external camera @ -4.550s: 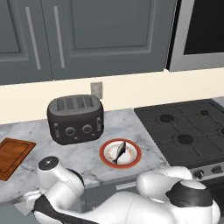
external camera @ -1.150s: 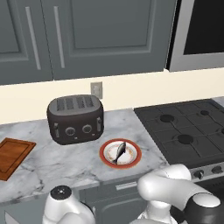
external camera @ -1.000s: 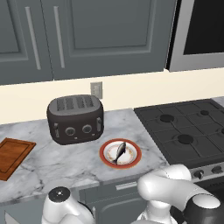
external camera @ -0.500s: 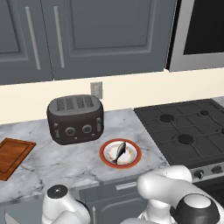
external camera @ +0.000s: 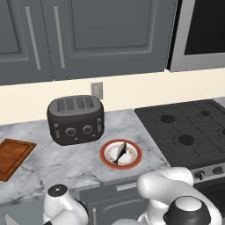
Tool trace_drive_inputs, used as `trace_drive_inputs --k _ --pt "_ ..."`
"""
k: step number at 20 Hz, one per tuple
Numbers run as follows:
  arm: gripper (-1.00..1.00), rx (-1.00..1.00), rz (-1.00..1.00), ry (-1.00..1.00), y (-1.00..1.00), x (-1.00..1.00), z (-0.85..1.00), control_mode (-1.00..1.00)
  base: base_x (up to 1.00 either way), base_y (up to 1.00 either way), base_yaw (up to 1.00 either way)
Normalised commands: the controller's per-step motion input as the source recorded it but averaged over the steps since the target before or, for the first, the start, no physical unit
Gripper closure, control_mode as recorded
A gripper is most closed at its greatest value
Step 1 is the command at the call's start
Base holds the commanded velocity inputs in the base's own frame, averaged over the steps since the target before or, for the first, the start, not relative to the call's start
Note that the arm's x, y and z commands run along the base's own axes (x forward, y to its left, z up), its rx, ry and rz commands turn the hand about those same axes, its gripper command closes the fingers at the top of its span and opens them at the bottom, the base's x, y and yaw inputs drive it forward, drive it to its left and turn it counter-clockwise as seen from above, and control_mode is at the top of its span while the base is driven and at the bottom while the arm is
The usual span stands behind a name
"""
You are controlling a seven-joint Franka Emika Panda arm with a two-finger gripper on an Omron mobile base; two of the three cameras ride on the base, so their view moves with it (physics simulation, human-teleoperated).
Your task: Pick up the knife from the drawer and place it on the cutting board. Then place the meat from the plate to the cutting board.
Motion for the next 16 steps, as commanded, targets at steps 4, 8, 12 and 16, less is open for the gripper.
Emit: trace_drive_inputs --k 4,8,12,16 --pt "-1.00 -0.06 0.00 0.00 0.15 0.10 -0.18 -1.00 0.00 0.00 0.00" --pt "-1.00 -0.06 0.00 0.01 0.15 0.12 -0.20 -1.00 0.00 0.00 0.00" --pt "-1.00 -0.08 0.00 0.02 0.24 0.12 -0.21 -1.00 0.00 0.00 0.00" --pt "-1.00 -0.05 0.00 0.00 0.34 0.10 -0.22 -1.00 0.00 0.00 0.00"
